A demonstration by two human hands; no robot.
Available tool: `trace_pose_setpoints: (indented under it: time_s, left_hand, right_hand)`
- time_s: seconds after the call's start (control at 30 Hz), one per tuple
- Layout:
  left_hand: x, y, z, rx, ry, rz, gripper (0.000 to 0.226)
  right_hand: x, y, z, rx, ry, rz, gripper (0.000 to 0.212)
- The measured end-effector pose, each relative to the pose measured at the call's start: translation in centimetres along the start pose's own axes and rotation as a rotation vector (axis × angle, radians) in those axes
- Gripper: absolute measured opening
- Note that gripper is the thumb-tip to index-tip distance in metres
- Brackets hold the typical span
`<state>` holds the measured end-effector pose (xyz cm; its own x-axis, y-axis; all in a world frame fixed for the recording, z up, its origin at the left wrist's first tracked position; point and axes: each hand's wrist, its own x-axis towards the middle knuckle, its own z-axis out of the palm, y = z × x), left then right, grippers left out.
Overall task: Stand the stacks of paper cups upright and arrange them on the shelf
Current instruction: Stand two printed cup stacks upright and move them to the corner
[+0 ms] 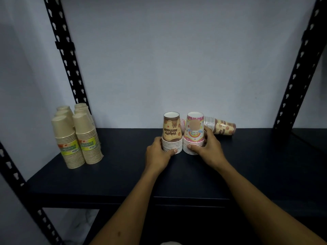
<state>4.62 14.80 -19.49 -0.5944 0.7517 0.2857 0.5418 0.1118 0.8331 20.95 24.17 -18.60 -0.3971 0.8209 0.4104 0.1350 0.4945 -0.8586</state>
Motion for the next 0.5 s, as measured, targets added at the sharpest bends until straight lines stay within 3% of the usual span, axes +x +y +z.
trace_pose_setpoints:
  time_s: [0.3,0.5]
  left_hand:
    - [-0.2,0.8,0.8,0.177,-0.055,0.059,0.057]
    - [-0.6,3.9,5.2,0.197,-0.165,0.149,0.056]
  right_hand:
    - [-1.0,0.2,-1.2,-0.039,0.109,0.024,0.075]
    - [-2.5,1.5,-6.2,-0.083,0.232,0.077,0.076]
